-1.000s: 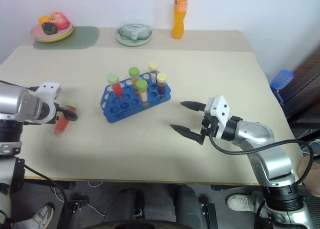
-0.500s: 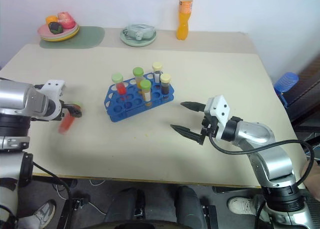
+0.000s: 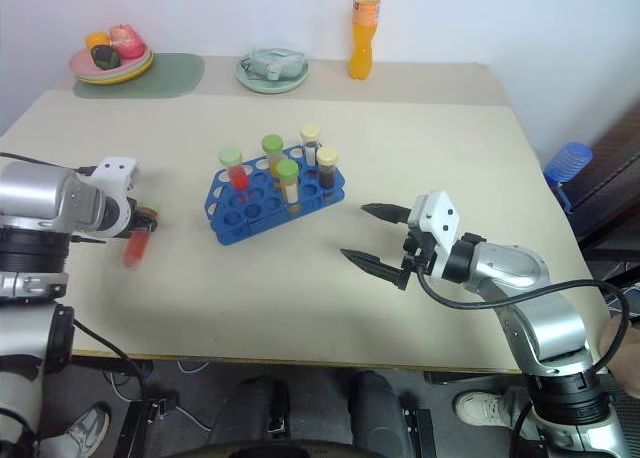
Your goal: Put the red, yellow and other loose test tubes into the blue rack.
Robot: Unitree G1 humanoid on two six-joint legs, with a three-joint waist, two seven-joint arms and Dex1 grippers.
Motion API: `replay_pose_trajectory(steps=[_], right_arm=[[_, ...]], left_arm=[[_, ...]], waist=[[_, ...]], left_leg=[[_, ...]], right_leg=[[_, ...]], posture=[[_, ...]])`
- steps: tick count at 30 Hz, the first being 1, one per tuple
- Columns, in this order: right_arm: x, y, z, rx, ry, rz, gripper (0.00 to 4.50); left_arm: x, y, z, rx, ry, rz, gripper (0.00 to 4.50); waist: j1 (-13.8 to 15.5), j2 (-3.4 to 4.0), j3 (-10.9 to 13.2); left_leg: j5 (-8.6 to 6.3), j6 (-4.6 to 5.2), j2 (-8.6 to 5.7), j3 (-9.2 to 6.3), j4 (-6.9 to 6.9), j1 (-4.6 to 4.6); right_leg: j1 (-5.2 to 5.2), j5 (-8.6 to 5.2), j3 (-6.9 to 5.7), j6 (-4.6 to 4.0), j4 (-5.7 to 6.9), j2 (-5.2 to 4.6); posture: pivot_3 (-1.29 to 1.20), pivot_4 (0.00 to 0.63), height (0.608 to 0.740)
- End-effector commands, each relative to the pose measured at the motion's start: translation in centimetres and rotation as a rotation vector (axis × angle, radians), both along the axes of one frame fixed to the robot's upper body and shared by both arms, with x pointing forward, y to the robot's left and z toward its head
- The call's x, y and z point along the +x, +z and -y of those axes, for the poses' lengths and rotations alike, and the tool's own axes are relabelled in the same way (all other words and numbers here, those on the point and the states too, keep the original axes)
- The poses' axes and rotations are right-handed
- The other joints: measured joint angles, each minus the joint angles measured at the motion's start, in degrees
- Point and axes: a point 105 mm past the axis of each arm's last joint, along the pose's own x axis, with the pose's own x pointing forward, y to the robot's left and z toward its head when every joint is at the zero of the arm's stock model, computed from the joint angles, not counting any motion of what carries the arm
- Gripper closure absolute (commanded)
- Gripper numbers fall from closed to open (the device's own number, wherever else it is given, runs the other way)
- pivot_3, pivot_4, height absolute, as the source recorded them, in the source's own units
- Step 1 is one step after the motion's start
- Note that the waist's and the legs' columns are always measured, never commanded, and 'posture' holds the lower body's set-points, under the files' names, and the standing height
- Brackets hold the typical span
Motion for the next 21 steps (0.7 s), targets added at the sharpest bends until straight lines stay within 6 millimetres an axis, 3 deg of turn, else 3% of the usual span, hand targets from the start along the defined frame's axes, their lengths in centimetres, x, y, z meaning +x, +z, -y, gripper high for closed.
replay_pose_trajectory(steps=[1,3,8,12,15,17,21], right_arm=[[-0.3,1.6,-0.2,-0.001,0.021,0.065,0.3],[-0.2,1.7,-0.1,-0.003,0.022,0.067,0.3],[-0.2,1.7,0.1,-0.009,0.023,0.068,0.3],[-0.1,1.8,0.2,-0.013,0.025,0.071,0.3],[0.0,1.8,0.4,-0.016,0.024,0.073,0.3],[0.0,1.9,0.5,-0.021,0.018,0.077,0.3],[0.0,2.0,0.7,-0.021,0.005,0.08,0.3]], left_arm=[[0.3,1.0,-0.5,0.025,0.014,0.058,3.69],[0.9,2.3,-0.2,-0.002,-0.004,0.164,3.69],[1.4,8.5,1.4,0.015,-0.19,0.596,3.69],[-0.1,11.9,4.8,-0.017,-0.429,0.882,3.69],[-1.6,12.3,7.0,-0.096,-0.533,0.972,3.69],[-2.6,13.2,8.3,-0.071,-0.588,1.123,3.69],[-3.6,12.3,9.7,-0.06,-0.629,1.233,3.69]], waist=[[0.0,0.0,0.0],[0.01,-0.01,0.0],[0.05,-0.11,0.07],[0.14,-0.11,0.06],[0.15,-0.09,0.05],[0.14,-0.08,0.05],[0.05,-0.08,0.05]], left_leg=[[0.0,0.0,0.0,0.0,0.0,0.0],[0.0,0.0,0.0,0.0,0.0,0.0],[0.0,0.0,0.02,0.0,0.0,-0.09],[-0.01,0.01,0.02,0.01,-0.01,-0.1],[-0.02,0.02,0.01,0.03,-0.01,-0.09],[-0.02,0.02,0.01,0.03,-0.01,-0.08],[-0.02,0.02,0.02,0.03,-0.01,-0.07]], right_leg=[[0.0,0.0,0.0,0.0,0.0,0.0],[0.0,0.0,0.0,0.0,-0.01,0.0],[-0.05,0.0,-0.01,0.0,-0.06,-0.01],[-0.05,0.0,-0.01,0.0,-0.11,-0.03],[-0.04,0.0,0.0,-0.01,-0.12,-0.04],[-0.04,0.0,0.0,-0.01,-0.11,-0.03],[-0.04,0.01,0.01,-0.01,-0.1,-0.03]], posture=[[0.0,0.15,0.74],[0.0,0.15,0.74],[0.0,0.15,0.74],[0.0,0.15,0.74],[0.0,0.15,0.74],[0.0,0.15,0.74],[0.0,0.15,0.74]])
